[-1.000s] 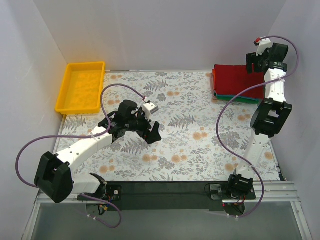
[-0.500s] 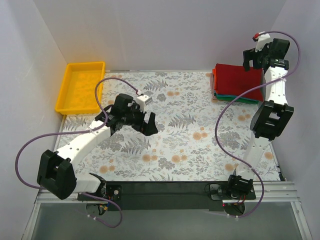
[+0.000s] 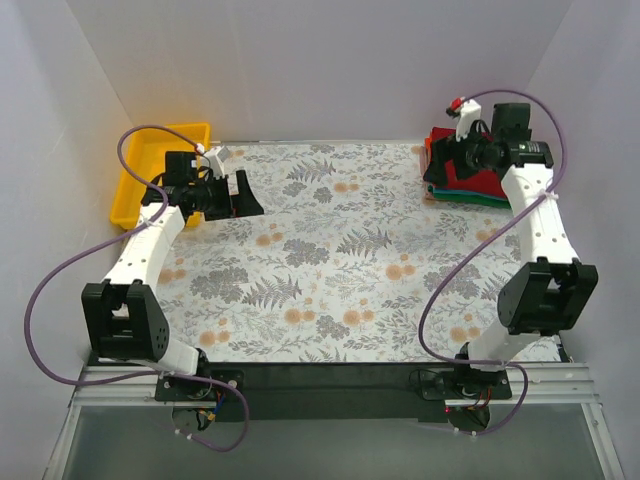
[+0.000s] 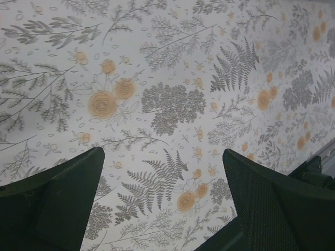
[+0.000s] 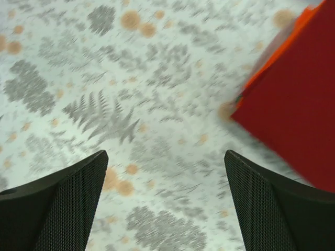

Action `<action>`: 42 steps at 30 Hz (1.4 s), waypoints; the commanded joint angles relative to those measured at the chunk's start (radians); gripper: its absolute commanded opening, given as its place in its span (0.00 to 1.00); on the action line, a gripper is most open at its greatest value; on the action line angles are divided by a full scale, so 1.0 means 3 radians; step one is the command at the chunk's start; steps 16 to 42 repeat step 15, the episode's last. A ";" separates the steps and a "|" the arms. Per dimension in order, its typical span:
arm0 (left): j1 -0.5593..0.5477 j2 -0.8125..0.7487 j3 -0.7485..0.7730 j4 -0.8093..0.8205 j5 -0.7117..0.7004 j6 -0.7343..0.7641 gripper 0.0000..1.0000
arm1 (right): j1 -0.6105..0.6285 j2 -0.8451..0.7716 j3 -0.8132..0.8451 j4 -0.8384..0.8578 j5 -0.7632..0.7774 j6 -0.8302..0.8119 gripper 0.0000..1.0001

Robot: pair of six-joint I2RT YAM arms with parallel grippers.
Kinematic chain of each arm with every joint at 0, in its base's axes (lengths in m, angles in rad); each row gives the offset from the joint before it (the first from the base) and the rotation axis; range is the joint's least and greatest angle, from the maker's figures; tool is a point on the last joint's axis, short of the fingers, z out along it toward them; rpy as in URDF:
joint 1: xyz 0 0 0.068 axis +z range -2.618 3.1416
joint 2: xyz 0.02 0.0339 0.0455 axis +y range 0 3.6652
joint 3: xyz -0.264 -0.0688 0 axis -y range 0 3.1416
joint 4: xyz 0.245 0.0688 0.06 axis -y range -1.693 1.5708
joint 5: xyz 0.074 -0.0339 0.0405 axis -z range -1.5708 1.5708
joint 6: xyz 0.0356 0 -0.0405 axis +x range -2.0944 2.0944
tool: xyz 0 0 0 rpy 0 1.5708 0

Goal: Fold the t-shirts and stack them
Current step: Reset both grippers

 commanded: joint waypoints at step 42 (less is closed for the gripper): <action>0.0038 -0.1044 -0.0887 -0.0229 -0.0482 0.0245 0.97 | 0.0321 -0.1408 -0.2231 0.0249 -0.0202 0.0282 0.98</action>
